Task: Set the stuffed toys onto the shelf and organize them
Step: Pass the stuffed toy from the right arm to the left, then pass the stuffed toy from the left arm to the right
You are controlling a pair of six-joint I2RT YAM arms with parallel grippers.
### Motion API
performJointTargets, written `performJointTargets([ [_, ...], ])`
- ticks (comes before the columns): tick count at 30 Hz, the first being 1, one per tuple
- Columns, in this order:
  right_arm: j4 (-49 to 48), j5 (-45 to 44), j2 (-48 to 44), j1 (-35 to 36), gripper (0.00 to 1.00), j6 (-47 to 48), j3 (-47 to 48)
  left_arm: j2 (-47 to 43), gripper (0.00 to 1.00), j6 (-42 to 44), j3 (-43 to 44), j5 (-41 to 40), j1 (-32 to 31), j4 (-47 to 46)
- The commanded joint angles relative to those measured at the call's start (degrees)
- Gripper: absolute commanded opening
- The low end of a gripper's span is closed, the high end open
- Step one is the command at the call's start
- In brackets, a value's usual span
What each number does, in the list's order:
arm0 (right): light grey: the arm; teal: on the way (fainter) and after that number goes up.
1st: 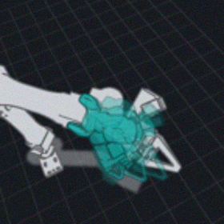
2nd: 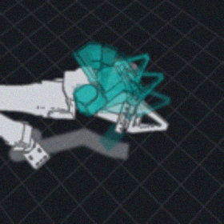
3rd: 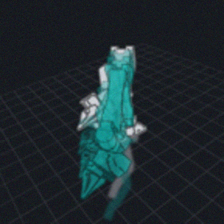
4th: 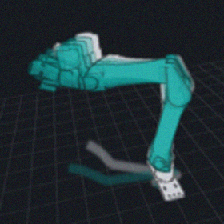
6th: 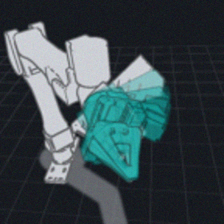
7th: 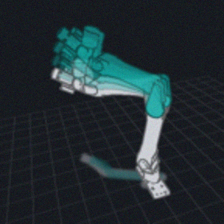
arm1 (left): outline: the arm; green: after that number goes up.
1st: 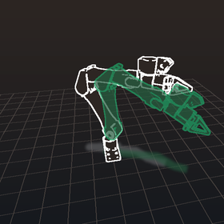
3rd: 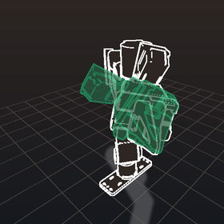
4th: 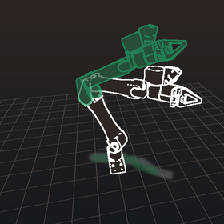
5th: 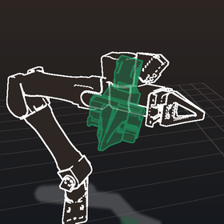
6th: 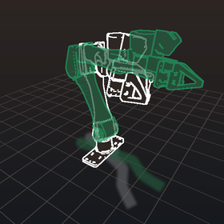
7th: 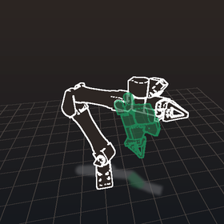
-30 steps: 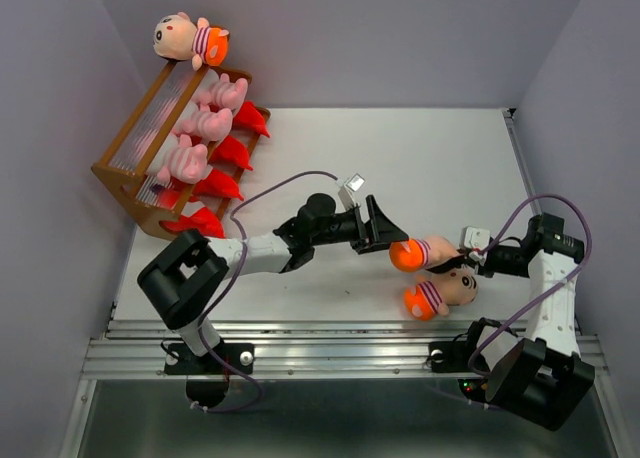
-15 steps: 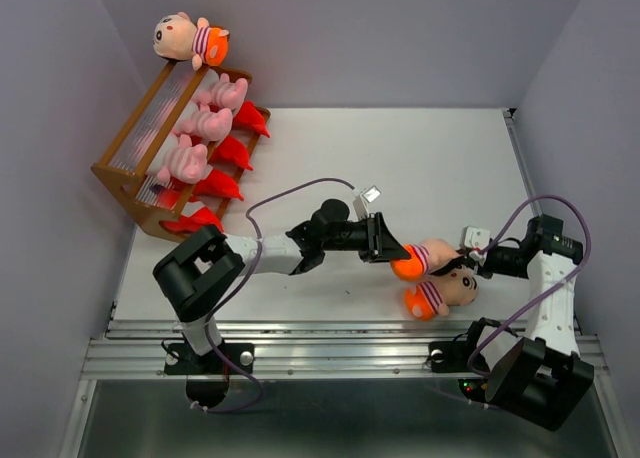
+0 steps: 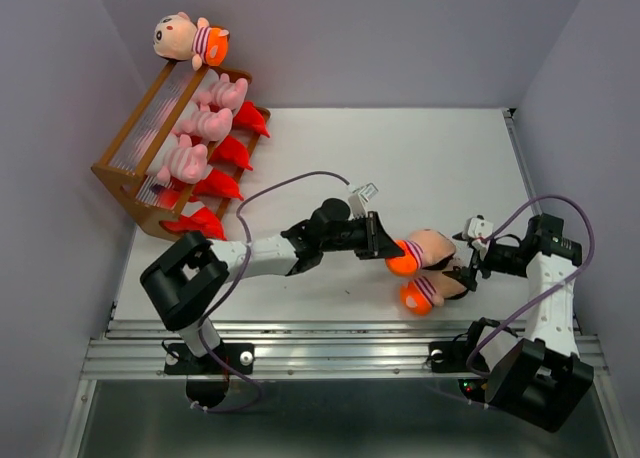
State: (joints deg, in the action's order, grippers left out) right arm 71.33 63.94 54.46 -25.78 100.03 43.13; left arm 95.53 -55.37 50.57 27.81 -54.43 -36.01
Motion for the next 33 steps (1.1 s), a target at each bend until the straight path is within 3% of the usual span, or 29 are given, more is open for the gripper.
performJointTargets([
  [1,-4.08,5.58,0.30,0.47,1.00,-15.02,3.97,-9.82,0.00,11.14,-2.04,-16.27,-0.76,8.84],
  [5,-6.81,7.68,1.44,0.47,1.00,-26.61,7.66,-17.64,0.00,13.01,-6.00,-27.18,-0.85,9.91],
  [7,-9.09,8.92,2.49,0.47,1.00,-36.79,9.15,-21.67,0.00,13.54,-8.11,-33.58,-1.11,9.91],
  [8,-13.28,9.09,2.84,0.47,1.00,-47.71,10.38,-23.87,0.00,14.06,-9.16,-37.88,-1.46,9.91],
  [9,-16.54,8.75,3.37,0.47,1.00,-54.26,10.83,-24.76,0.00,14.33,-9.52,-37.92,-1.81,9.99],
  [10,-19.71,8.40,4.51,0.47,1.00,-60.42,11.18,-25.82,0.00,14.50,-10.04,-43.49,-2.34,9.99],
  [16,-28.77,9.18,11.45,1.70,1.00,-82.51,15.14,-28.38,0.00,21.09,-11.81,-68.13,-11.91,6.48],
  [20,-31.33,5.59,16.81,6.26,1.00,-89.99,17.68,-24.87,0.00,25.57,-10.05,-75.09,-16.22,3.76],
  [24,-37.91,0.85,20.59,10.92,1.00,-104.27,18.04,-19.78,0.00,29.18,-6.63,-81.41,-19.74,1.22],
  [28,-46.43,-4.61,21.57,16.80,1.00,-117.23,16.81,-16.34,0.00,30.76,-3.99,-80.46,-20.27,-0.72],
  [33,-51.81,-9.80,20.95,21.90,1.00,-122.00,15.93,-13.44,0.00,31.73,-0.83,-78.62,-20.80,-1.87],
])
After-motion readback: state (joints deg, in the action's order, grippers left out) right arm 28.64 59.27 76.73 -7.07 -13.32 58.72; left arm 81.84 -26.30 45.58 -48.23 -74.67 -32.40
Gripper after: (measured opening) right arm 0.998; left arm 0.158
